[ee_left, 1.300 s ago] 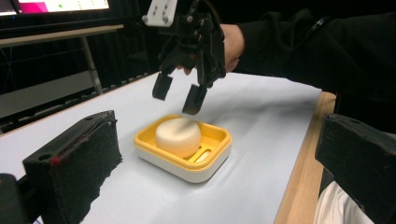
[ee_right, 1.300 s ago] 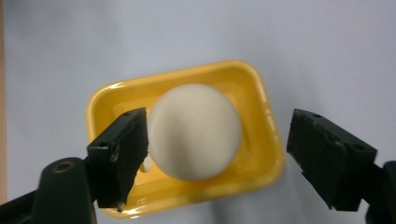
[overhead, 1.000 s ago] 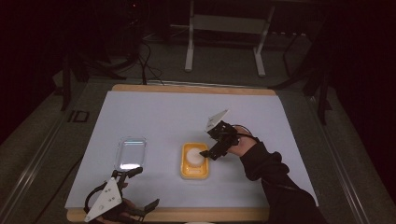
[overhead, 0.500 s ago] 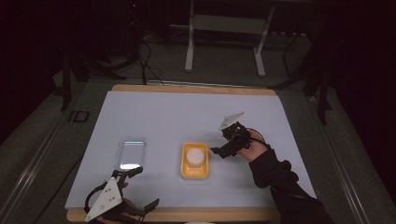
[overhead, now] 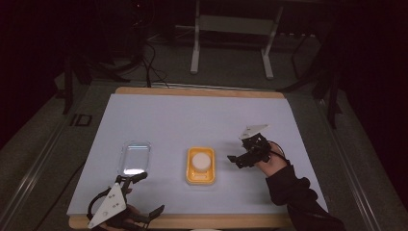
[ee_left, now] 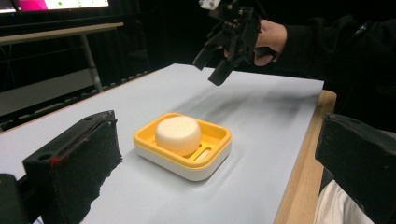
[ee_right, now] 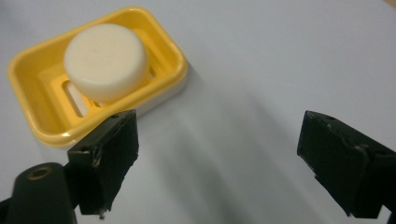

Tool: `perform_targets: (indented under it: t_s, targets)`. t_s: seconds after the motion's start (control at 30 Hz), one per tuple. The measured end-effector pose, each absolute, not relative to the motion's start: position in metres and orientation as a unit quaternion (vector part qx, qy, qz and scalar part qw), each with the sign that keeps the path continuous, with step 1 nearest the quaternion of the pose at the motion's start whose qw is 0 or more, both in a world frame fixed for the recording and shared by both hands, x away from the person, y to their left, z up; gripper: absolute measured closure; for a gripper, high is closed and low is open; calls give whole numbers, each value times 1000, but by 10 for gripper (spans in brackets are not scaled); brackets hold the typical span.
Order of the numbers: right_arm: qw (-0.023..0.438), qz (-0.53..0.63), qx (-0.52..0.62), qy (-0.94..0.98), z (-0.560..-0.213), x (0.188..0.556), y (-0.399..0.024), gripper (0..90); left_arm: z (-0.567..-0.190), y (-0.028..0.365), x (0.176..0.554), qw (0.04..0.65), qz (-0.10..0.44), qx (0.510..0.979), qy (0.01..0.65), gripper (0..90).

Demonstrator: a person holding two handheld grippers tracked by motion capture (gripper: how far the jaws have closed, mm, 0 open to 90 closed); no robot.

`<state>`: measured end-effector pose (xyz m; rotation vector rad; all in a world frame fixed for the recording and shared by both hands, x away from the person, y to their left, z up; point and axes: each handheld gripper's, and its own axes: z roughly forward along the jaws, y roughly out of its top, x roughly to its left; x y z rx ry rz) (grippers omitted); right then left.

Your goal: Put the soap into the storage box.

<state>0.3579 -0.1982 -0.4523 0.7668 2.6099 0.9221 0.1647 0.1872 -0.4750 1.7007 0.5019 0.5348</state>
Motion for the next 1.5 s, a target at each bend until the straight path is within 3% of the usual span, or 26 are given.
perform_targets:
  t_s: [0.2, 0.93, 1.27, 1.5]
  targets:
    - [160, 334, 286, 884, -455, 345, -215, 124, -475, 187, 165, 601, 231, 734, 217, 1]
    - [189, 356, 352, 845, -469, 299, -261, 127, -475, 186, 164, 598, 228, 738, 214, 1]
    - [215, 361, 365, 831, -469, 299, -268, 127, -476, 185, 164, 595, 226, 742, 211, 1]
    - [209, 366, 365, 830, -470, 301, -267, 127, -476, 184, 162, 596, 224, 742, 209, 1]
